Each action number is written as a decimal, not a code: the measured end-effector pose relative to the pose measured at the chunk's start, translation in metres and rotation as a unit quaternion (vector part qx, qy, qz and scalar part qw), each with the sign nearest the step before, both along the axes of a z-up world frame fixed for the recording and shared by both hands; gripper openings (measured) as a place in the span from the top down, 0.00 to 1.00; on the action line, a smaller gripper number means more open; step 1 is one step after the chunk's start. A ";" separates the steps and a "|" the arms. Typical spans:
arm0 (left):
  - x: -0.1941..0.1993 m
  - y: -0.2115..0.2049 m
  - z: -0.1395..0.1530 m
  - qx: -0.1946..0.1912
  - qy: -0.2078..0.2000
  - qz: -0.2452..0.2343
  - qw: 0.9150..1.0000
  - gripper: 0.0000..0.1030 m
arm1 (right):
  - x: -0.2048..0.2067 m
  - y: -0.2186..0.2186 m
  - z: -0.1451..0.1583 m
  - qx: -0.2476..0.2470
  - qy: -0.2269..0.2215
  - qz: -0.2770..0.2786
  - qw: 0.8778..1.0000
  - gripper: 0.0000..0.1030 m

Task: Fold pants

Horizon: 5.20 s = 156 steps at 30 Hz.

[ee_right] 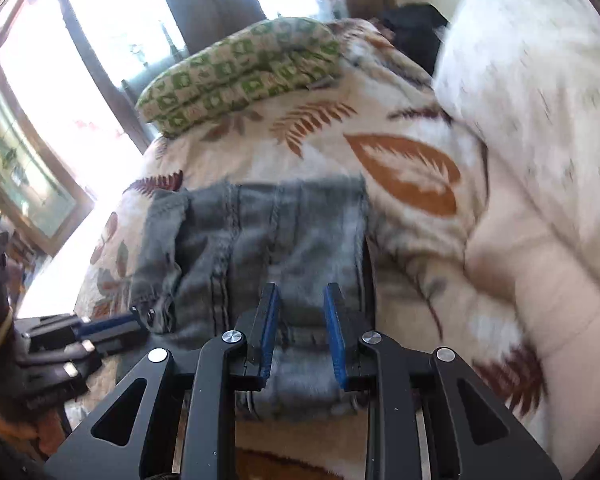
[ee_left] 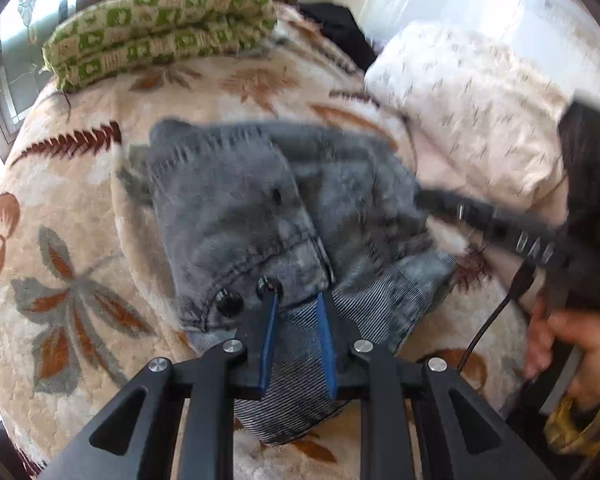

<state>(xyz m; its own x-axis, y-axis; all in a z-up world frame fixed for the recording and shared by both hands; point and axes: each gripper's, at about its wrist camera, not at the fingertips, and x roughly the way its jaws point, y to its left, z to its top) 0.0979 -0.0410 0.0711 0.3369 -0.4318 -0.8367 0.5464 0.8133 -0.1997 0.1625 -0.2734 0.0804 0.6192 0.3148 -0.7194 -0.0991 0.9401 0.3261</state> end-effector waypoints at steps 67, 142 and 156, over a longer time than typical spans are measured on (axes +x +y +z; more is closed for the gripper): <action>-0.018 0.034 -0.009 0.016 0.009 0.079 0.997 0.38 | -0.033 -0.025 -0.030 -0.031 0.084 -0.008 0.996 0.66; 0.164 0.029 0.015 0.044 0.032 0.149 0.987 0.52 | -0.009 0.025 -0.024 -0.024 -0.002 0.056 0.998 0.46; 0.079 0.051 -0.010 -0.034 0.086 0.132 0.987 0.20 | 0.007 -0.046 -0.032 0.083 0.061 -0.006 0.995 0.28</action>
